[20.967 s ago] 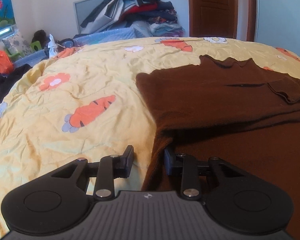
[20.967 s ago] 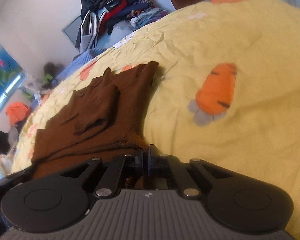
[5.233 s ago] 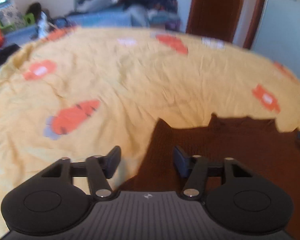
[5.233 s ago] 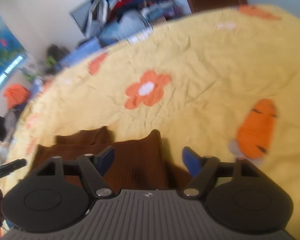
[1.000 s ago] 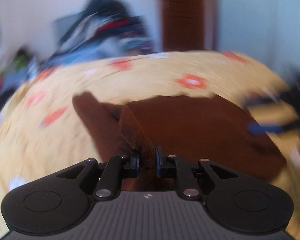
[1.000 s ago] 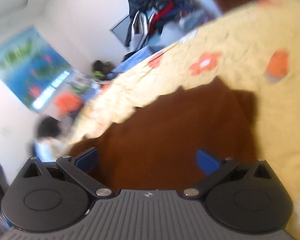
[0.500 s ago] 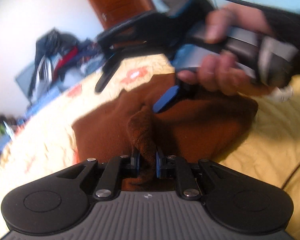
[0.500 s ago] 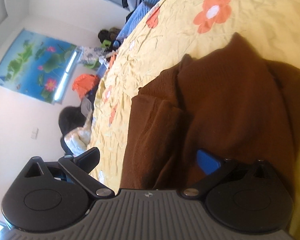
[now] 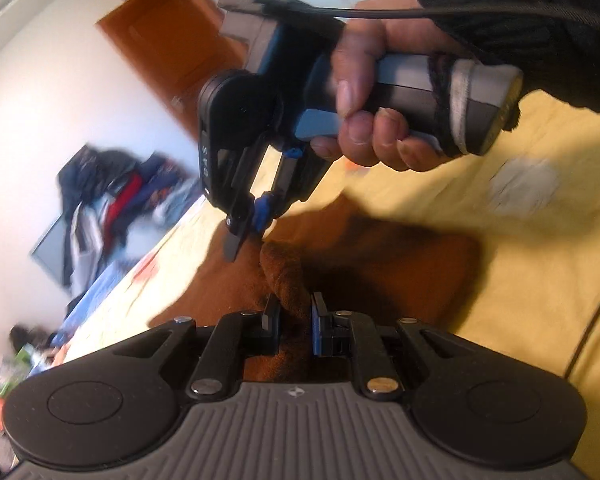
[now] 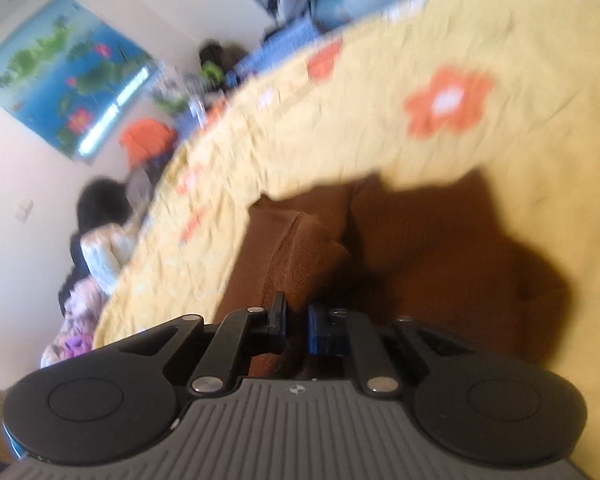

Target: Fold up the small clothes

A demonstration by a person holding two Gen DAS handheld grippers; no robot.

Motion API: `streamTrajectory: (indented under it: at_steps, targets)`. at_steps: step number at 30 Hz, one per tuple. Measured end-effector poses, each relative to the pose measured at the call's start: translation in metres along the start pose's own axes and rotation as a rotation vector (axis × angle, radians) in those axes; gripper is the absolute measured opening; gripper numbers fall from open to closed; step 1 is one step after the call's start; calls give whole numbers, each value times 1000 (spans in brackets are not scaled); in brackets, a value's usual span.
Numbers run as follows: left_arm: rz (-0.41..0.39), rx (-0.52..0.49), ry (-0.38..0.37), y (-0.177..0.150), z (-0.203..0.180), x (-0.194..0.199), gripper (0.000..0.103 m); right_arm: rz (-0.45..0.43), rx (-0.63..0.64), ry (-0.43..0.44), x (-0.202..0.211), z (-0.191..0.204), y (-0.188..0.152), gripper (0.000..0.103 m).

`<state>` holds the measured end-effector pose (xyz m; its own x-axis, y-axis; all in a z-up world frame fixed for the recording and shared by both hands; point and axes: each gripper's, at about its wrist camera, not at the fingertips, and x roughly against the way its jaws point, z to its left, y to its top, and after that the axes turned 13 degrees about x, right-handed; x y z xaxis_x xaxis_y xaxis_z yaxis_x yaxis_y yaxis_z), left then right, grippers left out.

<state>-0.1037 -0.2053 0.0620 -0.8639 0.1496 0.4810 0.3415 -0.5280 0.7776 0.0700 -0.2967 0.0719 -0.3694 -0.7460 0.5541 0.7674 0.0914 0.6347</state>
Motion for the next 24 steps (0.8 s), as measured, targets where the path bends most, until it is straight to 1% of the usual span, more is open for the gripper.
streamTrajectory:
  at_steps: [2, 3, 5, 6, 7, 8, 10, 11, 12, 13, 14, 15, 16, 17, 19, 22, 24]
  targets:
    - [4, -7, -57, 0, -12, -4, 14, -32, -20, -41, 25, -16, -12, 15]
    - [18, 1, -92, -1, -18, -9, 14, -36, -49, -70, 33, -27, -20, 15]
    - [63, 28, -154, -6, -31, -21, 14, -19, -102, -141, 40, -51, -36, 15]
    - [50, 33, -160, -9, -33, -24, 14, -10, -129, -160, 39, -62, -44, 13]
    - [17, 33, -163, -10, -33, -22, 14, -27, -162, -134, 38, -72, -52, 11]
    - [-10, 38, -185, -11, -30, -17, 16, -53, -193, -105, 39, -77, -58, 11]
    - [-32, 80, -268, -10, -16, -1, 19, -83, -237, -82, 40, -80, -61, 21]
    - [-39, 104, -303, -9, -5, 5, 27, -95, -252, -65, 41, -81, -61, 32]
    - [-48, 122, -310, -11, 6, 11, 35, -112, -258, -53, 43, -79, -61, 45]
    - [-59, 139, -275, -13, 17, 17, 63, -136, -263, -57, 46, -76, -59, 51]
    - [-81, 159, -220, -18, 22, 28, 89, -160, -262, -67, 52, -71, -58, 63]
    - [-123, 181, -168, -25, 33, 36, 94, -173, -255, -63, 57, -66, -58, 67]
    - [-150, 190, -132, -32, 42, 43, 94, -178, -247, -44, 60, -60, -59, 68]
    - [-136, 179, -104, -40, 49, 47, 94, -172, -237, -26, 62, -54, -60, 68]
    - [-68, 145, -68, -54, 54, 46, 94, -141, -199, -5, 67, -40, -64, 68]
    - [12, 103, 7, -69, 53, 27, 94, -76, -149, -1, 66, -20, -72, 68]
    - [28, 126, 23, -73, 55, 18, 85, -29, -108, -9, 62, -9, -75, 68]
